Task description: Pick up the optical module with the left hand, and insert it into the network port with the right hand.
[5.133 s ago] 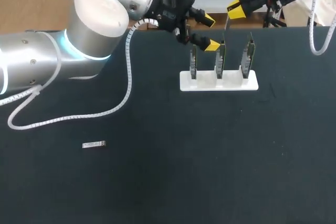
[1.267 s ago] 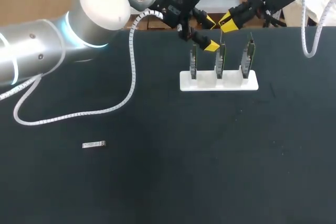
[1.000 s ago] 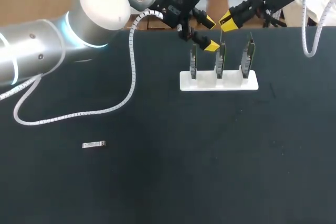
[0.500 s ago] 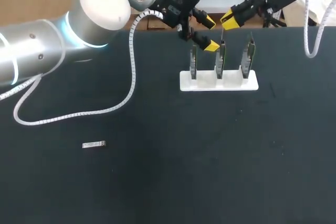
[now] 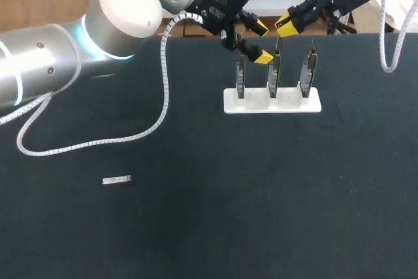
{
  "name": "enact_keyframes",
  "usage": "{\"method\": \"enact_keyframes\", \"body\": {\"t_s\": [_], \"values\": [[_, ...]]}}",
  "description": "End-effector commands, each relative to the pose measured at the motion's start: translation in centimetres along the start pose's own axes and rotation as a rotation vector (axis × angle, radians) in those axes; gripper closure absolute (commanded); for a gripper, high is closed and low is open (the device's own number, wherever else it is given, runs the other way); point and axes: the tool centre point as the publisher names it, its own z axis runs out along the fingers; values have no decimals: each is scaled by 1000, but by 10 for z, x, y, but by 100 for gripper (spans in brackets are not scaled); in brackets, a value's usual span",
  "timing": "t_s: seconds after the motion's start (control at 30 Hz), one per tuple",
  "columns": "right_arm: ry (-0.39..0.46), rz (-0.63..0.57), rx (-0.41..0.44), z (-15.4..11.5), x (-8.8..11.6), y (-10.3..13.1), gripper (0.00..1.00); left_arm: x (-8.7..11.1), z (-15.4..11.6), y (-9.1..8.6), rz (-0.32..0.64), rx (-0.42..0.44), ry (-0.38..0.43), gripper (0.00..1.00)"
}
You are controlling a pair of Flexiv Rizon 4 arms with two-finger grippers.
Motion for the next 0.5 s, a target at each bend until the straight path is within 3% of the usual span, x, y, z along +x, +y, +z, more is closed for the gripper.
{"method": "enact_keyframes", "body": {"t_s": [0.03,0.5], "values": [[5,-2,7,2,-1,3,100,-1,0,1,-1,2,4,0],[18,9,25,0,0,6,100,-1,0,1,-1,2,4,0]]}}
